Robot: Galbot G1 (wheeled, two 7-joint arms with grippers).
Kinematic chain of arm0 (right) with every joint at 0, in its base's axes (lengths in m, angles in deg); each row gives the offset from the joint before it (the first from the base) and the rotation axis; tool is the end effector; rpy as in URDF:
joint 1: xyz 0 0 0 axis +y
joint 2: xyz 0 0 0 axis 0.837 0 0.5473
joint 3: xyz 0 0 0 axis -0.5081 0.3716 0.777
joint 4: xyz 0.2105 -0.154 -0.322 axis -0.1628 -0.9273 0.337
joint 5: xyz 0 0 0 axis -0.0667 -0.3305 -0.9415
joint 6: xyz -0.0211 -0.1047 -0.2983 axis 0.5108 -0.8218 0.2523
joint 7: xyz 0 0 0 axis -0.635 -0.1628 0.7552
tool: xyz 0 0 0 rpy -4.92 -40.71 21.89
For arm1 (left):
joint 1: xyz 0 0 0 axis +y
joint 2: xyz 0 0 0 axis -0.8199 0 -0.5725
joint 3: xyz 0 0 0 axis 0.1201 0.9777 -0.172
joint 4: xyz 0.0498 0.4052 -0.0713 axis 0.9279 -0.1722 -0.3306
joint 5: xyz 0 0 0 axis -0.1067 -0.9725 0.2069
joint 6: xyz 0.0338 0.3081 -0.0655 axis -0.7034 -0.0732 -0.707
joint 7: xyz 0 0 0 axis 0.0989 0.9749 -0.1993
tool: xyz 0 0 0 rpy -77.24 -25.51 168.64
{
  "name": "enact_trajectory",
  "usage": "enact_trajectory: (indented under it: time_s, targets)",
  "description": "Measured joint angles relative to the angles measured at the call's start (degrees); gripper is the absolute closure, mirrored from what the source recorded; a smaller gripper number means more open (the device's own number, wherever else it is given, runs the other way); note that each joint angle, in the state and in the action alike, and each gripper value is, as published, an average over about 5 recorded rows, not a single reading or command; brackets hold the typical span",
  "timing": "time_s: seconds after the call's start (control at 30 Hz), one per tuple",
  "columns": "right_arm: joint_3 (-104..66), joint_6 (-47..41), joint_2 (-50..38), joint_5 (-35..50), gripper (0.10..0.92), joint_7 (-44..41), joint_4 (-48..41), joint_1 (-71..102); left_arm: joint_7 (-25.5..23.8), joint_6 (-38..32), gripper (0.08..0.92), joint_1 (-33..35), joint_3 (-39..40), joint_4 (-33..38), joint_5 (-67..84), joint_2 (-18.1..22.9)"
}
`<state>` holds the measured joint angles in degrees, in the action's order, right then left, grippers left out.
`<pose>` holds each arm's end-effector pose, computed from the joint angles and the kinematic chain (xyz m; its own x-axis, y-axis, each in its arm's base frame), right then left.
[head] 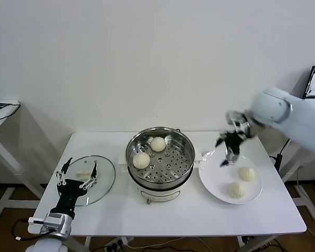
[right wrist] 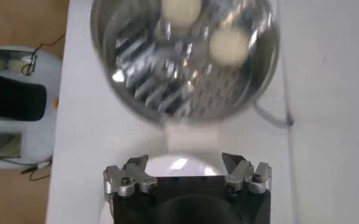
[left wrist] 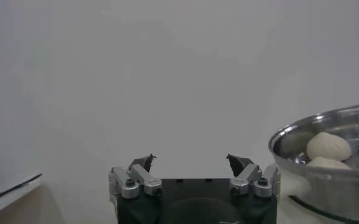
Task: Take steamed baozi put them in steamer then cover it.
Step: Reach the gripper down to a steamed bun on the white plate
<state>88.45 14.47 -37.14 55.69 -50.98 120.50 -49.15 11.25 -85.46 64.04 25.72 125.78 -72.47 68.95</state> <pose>0.4914 -0.2128 -0.0729 -0.1168 -0.2370 0.9645 -0.9931 0.0232 -0.1146 0.1158 0.0785 -0.3273 -0.9992 0.0408 0.0050 0.0403 0.9464 0.3206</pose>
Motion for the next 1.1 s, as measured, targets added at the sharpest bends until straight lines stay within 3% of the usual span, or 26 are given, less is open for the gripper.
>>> enact_trajectory:
  time_s: [0.43, 1.1]
  targets:
    - [-13.66, 4.85, -0.86, -14.25, 0.203, -1.64, -7.84, 18.18, -0.39, -0.53, 0.177, -0.11, 0.92, -1.45, -0.07, -0.39]
    - [-17.71, 7.18, 4.69, -21.42, 0.203, -2.78, -14.71, 25.67, -0.45, -0.85, 0.177, -0.56, 1.03, -2.64, -0.14, 0.05]
